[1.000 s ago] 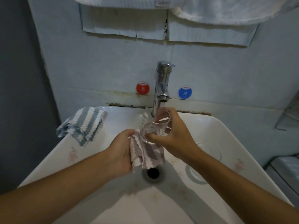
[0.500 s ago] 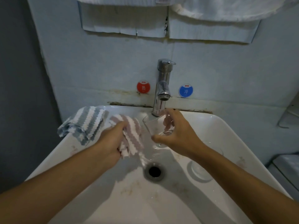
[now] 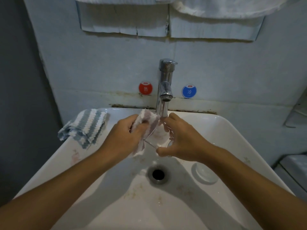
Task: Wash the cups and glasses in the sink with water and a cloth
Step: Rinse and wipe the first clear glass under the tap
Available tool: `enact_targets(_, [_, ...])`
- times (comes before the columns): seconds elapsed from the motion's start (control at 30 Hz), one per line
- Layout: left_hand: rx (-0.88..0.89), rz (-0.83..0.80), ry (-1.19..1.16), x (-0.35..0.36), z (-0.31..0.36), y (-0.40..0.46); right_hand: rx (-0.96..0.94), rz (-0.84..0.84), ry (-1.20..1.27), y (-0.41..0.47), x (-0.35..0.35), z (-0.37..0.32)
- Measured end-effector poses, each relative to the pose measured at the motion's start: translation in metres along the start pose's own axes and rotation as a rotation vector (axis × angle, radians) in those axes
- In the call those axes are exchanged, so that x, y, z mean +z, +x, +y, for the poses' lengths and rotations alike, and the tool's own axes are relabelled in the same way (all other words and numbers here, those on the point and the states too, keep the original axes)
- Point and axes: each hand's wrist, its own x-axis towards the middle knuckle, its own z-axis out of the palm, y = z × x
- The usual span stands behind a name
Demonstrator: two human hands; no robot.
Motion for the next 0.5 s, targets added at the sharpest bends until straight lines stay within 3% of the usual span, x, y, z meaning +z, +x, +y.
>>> enact_targets(0.2, [-0.064,-0.219,-0.103,0.005,0.001,-0.001,-0.08,-0.007,-0.096,-0.001,0.001,-0.002])
enact_targets(0.5, [-0.233,-0.311,-0.231,0.017,-0.004,0.006,-0.105,-0.041,-0.214,-0.003,0.003,-0.005])
